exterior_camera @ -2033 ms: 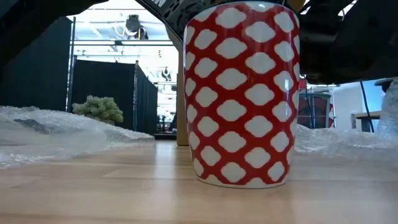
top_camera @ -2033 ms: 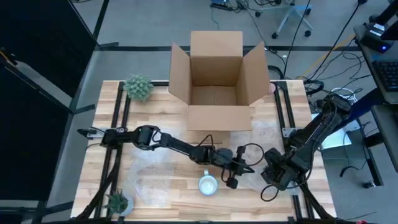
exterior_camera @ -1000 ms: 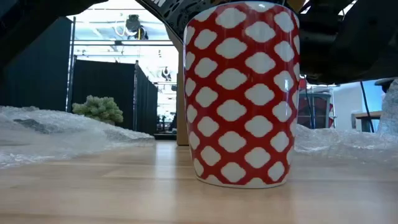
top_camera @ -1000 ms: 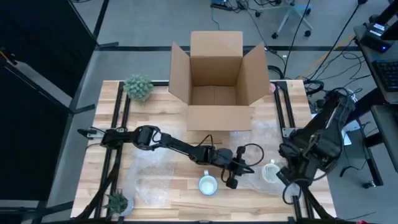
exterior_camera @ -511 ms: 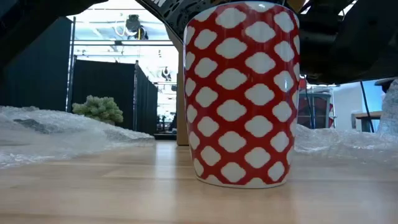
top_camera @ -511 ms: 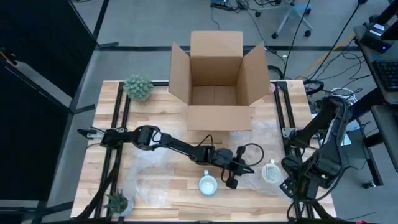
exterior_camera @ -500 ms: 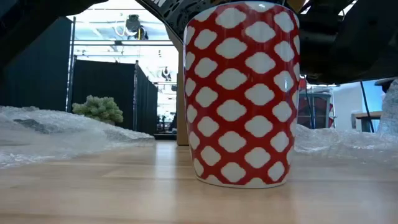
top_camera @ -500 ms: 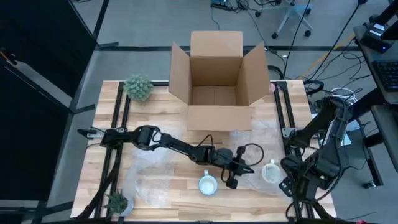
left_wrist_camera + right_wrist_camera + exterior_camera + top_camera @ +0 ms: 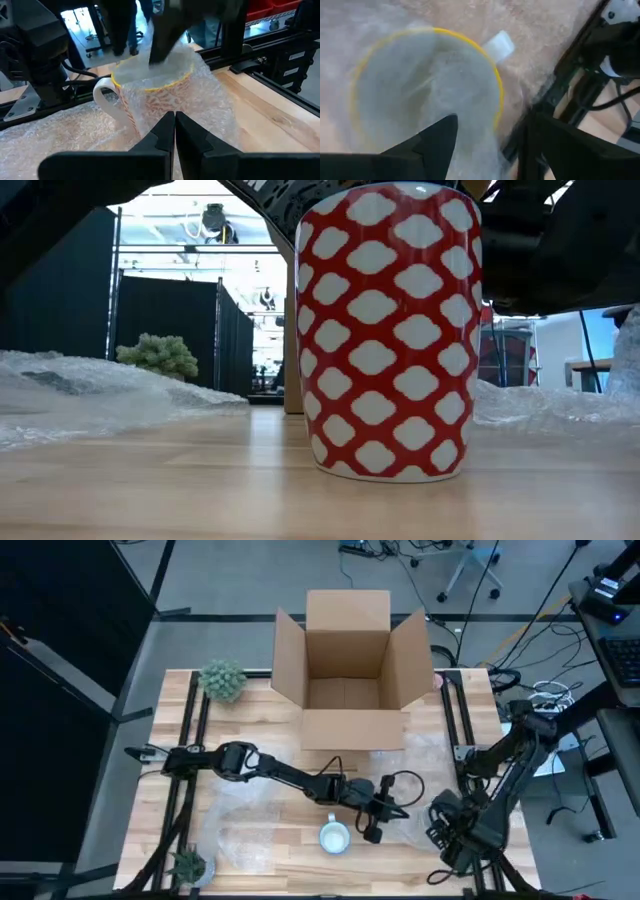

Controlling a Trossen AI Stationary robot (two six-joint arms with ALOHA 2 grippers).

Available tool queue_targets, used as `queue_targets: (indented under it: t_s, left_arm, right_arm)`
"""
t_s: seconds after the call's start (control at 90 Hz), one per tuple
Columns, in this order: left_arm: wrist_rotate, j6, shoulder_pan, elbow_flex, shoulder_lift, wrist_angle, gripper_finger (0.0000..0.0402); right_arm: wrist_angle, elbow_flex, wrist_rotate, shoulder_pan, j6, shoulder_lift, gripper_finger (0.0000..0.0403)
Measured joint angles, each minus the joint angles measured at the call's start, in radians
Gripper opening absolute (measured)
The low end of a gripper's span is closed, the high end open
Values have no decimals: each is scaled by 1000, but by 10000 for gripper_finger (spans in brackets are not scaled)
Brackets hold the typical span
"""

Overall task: Wrap mug
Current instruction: Wrap the yellow mug with the bubble wrap

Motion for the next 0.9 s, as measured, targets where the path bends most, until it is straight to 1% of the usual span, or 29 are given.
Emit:
queue_targets:
  t_s: [0.2,0.322,0.9]
  left_arm:
    - [0,0,0,1,0,0,0]
    - [0,0,0,1,0,0,0]
    - [0,0,0,1,0,-1,0]
  right_arm:
    - [136,-97,29,-33,-2,0,254]
    - [188,-124,24,-41,-4,-4,254]
    - [187,-134,28,-42,-4,2,254]
